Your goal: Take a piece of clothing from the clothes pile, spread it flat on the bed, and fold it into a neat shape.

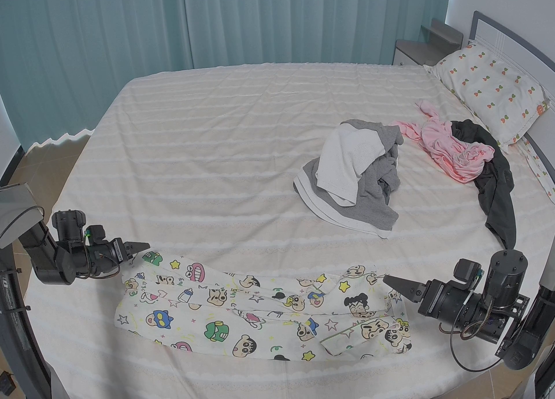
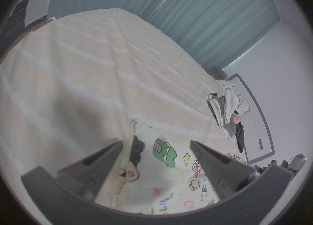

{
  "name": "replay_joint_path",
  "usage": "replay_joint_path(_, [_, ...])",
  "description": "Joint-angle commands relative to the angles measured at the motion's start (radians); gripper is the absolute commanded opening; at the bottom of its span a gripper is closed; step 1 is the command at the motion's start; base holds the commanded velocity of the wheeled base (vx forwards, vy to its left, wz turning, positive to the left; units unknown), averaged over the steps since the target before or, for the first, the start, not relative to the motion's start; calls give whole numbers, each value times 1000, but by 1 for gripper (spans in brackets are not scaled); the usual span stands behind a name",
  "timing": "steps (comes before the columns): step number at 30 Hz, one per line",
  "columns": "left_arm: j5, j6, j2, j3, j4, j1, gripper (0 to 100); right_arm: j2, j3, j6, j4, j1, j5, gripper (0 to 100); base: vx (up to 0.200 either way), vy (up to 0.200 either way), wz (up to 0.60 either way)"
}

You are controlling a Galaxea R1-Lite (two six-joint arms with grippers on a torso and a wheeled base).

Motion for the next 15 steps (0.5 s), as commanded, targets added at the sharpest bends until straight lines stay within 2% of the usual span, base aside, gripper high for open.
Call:
replay_joint_path(1, [-3, -2, -11, 33, -2, 58, 100, 2, 18, 6, -13, -1, 0, 100, 0, 0, 0])
replay_joint_path(3, [-12, -5, -27, 54, 0, 81, 100, 1, 18, 9, -13, -1, 0, 100, 0, 0, 0])
replay_joint_path(4, [-65, -8, -65, 120, 0, 143, 100, 2, 18, 12, -13, -1, 8, 100, 0, 0, 0])
replay_joint_path(5, [-71, -8, -67, 126, -2, 147, 100, 2, 18, 12, -13, -1, 8, 100, 0, 0, 0])
replay_joint_path(6, [-178, -5, -102, 215, -8, 207, 100, 11, 7, 8, -13, -1, 18, 100, 0, 0, 0])
replay_joint_path(8, [-290, -6, -157, 307, -11, 273, 100, 27, -15, -6, -13, 0, 24, 100, 0, 0, 0])
replay_joint_path(9, [-290, -6, -157, 307, -11, 273, 100, 27, -15, -6, -13, 0, 24, 100, 0, 0, 0])
replay_joint_path(10, [-393, -9, -196, 390, -5, 336, 100, 30, -61, -35, 5, 0, 32, 100, 0, 0, 0])
replay_joint_path(11, [-399, -9, -197, 395, -5, 339, 100, 31, -64, -37, 10, 0, 32, 100, 0, 0, 0])
replay_joint_path(13, [-436, -9, -196, 472, -8, 374, 100, 25, -189, -89, 206, -6, 34, 100, 0, 0, 0])
replay_joint_path(14, [-436, -11, -196, 473, -6, 376, 100, 22, -206, -94, 238, -8, 34, 100, 0, 0, 0])
replay_joint_path(15, [-437, -11, -203, 495, -5, 376, 100, 1, -298, -106, 418, -14, 34, 100, 0, 0, 0])
